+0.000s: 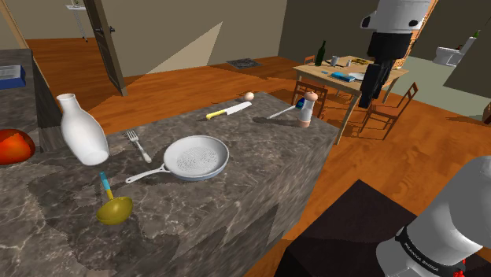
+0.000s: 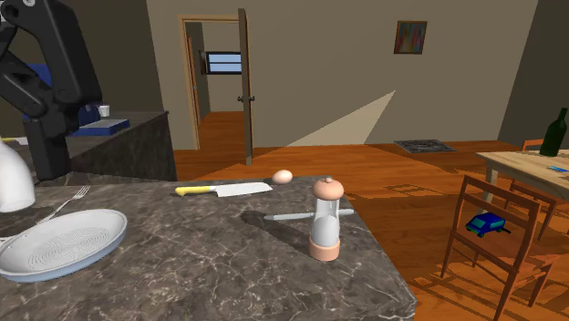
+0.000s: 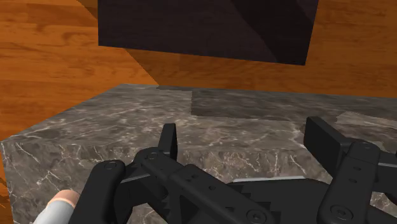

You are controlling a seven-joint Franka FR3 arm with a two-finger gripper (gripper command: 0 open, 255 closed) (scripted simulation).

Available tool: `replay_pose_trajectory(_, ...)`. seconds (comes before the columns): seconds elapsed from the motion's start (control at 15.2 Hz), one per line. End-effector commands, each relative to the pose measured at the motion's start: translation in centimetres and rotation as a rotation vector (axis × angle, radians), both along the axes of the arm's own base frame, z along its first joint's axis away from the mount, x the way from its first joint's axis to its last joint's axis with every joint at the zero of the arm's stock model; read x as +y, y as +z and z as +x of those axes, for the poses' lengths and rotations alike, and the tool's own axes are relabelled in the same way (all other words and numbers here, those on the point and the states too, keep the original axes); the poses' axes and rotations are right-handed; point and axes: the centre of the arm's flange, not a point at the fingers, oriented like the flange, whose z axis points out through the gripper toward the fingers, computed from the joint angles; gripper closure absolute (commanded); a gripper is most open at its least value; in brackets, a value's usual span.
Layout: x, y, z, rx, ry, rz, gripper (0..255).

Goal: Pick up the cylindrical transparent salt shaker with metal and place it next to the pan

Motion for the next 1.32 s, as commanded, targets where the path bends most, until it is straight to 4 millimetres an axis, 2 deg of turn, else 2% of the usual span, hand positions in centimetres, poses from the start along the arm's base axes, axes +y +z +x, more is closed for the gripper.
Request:
replay_pose_trajectory(0.0,0.0,0.0,0.0,0.000,0.000,0.000,0)
replay_pose_trajectory(1.25,-15.3,-8.5,16.6,-0.025,0.038,-0.069,0)
